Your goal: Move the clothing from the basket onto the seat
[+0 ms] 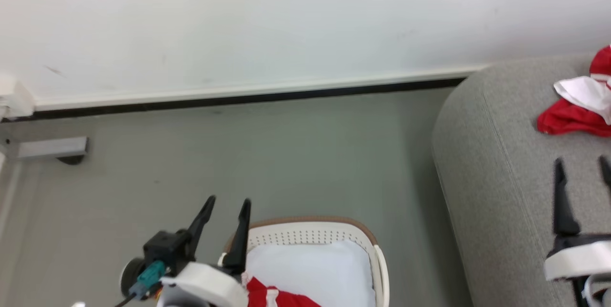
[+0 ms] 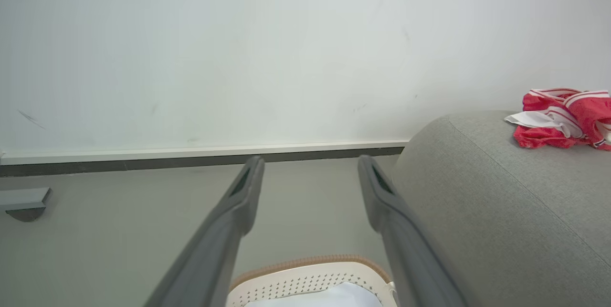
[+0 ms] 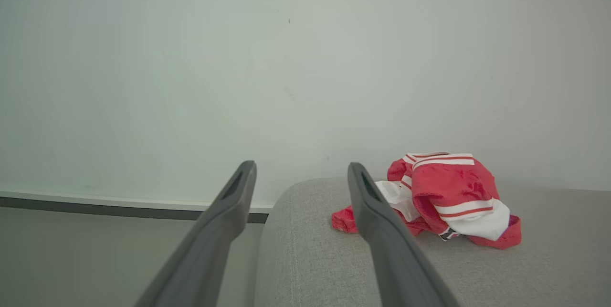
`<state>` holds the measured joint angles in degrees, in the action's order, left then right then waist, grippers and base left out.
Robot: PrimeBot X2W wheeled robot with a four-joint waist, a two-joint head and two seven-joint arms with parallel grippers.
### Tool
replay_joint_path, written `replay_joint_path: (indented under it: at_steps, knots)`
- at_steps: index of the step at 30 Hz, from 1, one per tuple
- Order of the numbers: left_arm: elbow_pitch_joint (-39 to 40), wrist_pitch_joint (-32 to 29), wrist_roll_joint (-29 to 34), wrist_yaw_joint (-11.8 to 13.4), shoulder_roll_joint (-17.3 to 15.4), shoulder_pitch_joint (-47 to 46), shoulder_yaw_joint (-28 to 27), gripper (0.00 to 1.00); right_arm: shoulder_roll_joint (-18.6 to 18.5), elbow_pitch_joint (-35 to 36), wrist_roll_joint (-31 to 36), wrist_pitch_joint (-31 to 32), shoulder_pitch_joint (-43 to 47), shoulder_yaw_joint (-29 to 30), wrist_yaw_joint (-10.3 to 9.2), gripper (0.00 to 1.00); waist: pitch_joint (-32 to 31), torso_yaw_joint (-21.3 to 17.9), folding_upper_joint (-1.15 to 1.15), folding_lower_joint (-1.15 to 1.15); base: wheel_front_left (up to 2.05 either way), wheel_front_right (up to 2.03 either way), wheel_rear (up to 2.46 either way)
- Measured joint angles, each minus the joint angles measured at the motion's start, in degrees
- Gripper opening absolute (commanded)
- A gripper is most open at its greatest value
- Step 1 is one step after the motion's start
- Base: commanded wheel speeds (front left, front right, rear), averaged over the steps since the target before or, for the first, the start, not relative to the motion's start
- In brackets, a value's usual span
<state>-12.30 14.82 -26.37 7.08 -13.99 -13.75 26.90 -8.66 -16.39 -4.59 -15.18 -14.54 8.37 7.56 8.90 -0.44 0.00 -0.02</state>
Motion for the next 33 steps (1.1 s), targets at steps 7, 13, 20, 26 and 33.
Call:
replay_joint_path:
  at_steps: [7,13,20,26,33]
  knots:
    - [0.21,0.26,2.45,0.25,0.84,6.86,-6.38,1.00,3.52,1.83,-1.60,0.00,6.75,-3.28,0.00,1.00,-4.58,1.79,0.00,0.00,0.00,0.00,0.00]
    - [1.00,0.31,5.32,-1.24,2.78,12.61,-12.15,1.00,4.61,1.58,-2.63,0.00,11.97,-4.54,0.00,1.00,-8.08,2.14,0.00,0.00,0.00,0.00,0.00]
    - [0.96,0.31,8.73,-3.75,5.05,15.77,-16.56,1.00,5.16,0.26,-2.64,0.00,14.69,-4.90,0.00,1.00,-10.36,1.61,0.00,0.01,0.00,0.00,0.00]
    - [0.82,0.31,10.98,-5.67,6.64,16.43,-19.09,1.00,5.35,-0.63,-2.47,0.00,14.65,-5.38,0.00,1.00,-10.76,1.17,0.00,0.01,0.00,0.00,0.00]
    - [-0.03,0.31,12.63,-7.62,8.11,16.53,-20.87,1.00,5.46,-1.11,-2.38,0.00,14.55,-5.78,0.00,1.00,-10.76,1.05,0.00,0.01,0.00,0.00,0.00]
